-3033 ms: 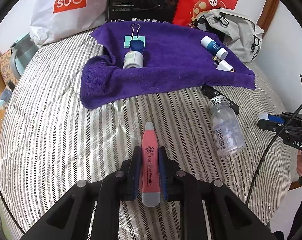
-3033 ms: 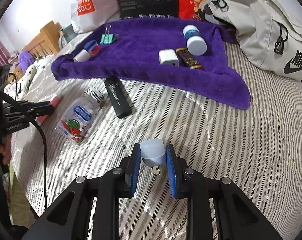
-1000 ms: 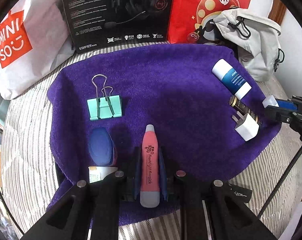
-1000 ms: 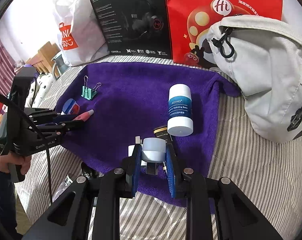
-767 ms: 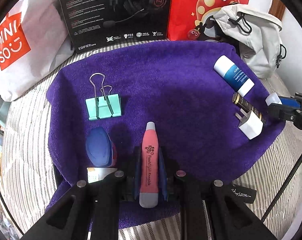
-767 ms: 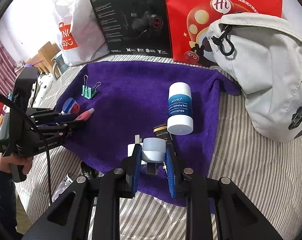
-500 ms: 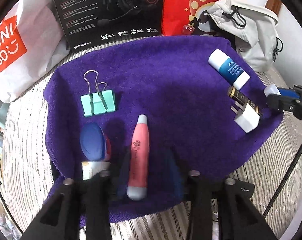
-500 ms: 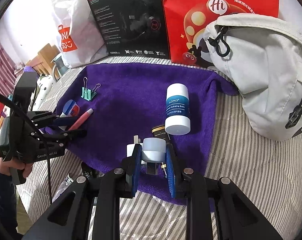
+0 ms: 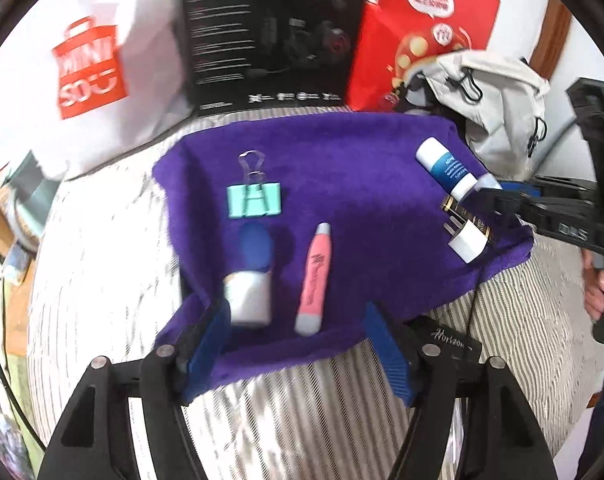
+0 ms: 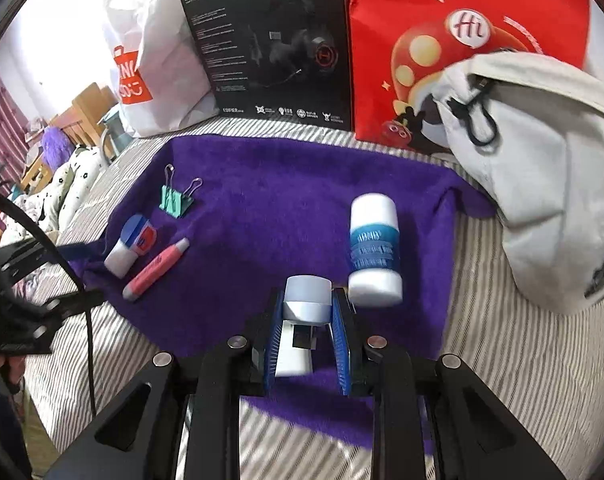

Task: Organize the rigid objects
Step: 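Set the USB light on the towel beside the charger and open the right gripper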

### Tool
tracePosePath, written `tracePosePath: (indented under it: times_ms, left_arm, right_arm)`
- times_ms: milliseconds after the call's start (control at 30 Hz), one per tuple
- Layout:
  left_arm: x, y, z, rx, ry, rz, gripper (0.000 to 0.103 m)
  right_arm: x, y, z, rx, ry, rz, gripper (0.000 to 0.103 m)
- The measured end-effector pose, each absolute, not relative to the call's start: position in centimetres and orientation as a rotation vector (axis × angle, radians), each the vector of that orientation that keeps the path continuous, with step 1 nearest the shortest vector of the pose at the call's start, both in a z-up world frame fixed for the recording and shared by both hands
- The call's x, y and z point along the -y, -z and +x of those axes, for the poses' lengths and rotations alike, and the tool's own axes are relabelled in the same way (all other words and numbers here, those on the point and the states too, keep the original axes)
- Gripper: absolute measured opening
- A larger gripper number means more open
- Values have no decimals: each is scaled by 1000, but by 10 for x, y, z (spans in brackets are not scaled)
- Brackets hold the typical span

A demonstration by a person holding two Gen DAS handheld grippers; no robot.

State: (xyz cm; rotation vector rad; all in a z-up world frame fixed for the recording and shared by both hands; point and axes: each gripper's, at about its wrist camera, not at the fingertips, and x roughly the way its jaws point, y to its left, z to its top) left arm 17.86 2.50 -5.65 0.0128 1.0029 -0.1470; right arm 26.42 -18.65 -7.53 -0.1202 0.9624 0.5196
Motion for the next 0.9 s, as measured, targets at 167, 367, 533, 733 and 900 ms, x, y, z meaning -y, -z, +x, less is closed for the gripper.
tracePosePath:
  times_ms: [167, 367, 533, 733, 900]
  left_arm:
    - [-50, 56, 166, -997, 105, -12, 72]
    - [-70, 57, 162, -983, 104, -64, 72]
    - [-77, 59, 162, -976, 116, -83, 72]
    - [-82, 62, 159, -973, 122, -106, 72]
    - [-84, 64, 153, -976, 119, -107, 72]
  right_arm:
    - [166, 86, 286, -975, -508, -119, 24]
    - [144, 100, 314, -1001, -445, -194, 24]
    - [136, 112, 323, -1024, -411, -231, 24]
    - [136, 113, 324, -1018, -411, -244, 25]
    - [138, 112, 321, -1053, -434, -232, 41]
